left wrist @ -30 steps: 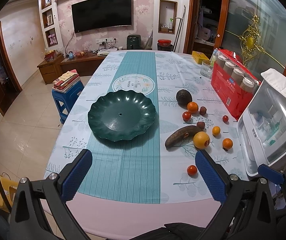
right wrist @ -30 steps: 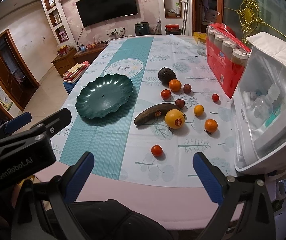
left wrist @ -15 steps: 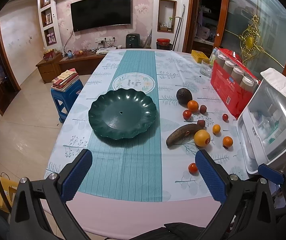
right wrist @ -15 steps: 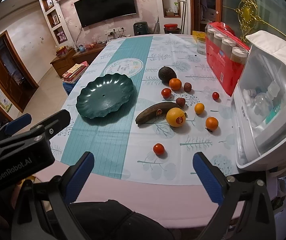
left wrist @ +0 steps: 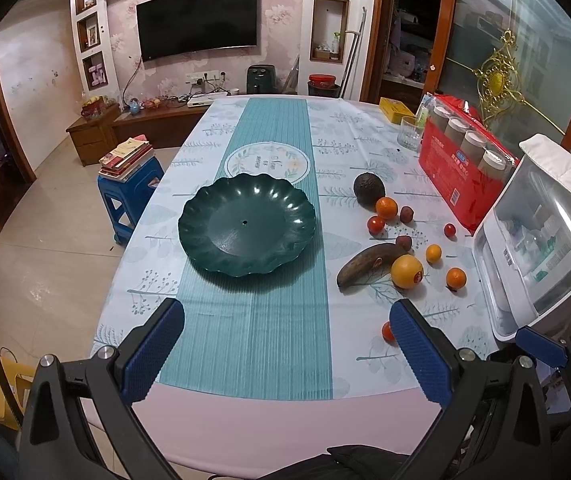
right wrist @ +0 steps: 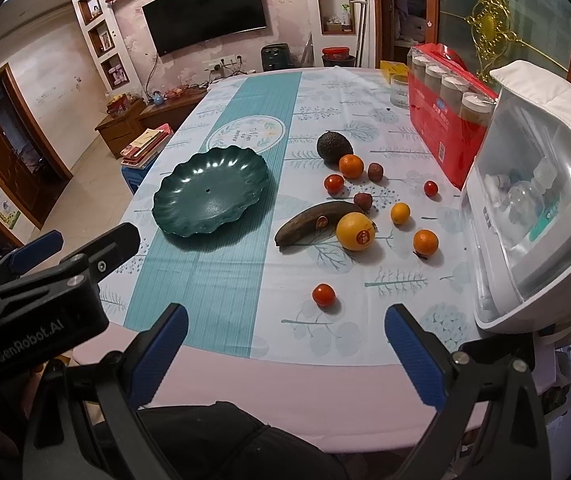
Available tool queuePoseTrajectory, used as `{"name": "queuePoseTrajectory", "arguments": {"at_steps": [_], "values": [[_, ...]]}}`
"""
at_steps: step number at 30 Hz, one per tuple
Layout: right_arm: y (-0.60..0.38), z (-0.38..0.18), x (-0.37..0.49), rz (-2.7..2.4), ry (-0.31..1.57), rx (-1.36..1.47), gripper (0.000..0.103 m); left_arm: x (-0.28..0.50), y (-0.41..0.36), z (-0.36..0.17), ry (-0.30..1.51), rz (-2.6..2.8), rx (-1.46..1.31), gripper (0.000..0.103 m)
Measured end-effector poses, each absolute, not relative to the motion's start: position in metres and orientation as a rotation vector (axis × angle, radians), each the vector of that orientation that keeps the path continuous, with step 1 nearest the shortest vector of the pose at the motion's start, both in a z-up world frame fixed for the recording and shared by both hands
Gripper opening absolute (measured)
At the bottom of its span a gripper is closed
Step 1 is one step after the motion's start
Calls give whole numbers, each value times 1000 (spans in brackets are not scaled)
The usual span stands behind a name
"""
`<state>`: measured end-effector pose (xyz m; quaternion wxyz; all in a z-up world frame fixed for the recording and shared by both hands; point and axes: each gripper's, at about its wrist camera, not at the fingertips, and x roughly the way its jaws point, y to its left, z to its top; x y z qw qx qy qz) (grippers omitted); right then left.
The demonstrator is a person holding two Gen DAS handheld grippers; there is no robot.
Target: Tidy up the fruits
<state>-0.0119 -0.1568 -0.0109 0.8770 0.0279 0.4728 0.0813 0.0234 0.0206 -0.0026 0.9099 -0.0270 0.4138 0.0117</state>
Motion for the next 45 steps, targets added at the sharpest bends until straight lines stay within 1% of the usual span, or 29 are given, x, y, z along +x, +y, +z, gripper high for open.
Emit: {"name": "queuePoseTrajectory", "arguments": {"at_steps": [5,15,25,32,36,39,45], "values": [[-153,-15,-8,145,993,87,99,24,34,-8,877,3,-66,102],[-152,-18,-30,43,971,154,99,31,53,-20,938,-76,-86,102],[-171,-33,-33,-61,936,96,98,43,47,-53,1064,-128,-130,100],[-190,-50,-22,-61,902,9,92,62,22,-71,1129,-168,-152,100],[-201,-61,-9,-50,887,-75,87,76,0,-81,1180,-163,-162,100],[-210,-72,4,-30,896,-138,82,89,-15,-90,1215,-149,-177,97],[-229,-94,31,-11,876,-262,76,110,-38,-110,1288,-108,-214,94]]}}
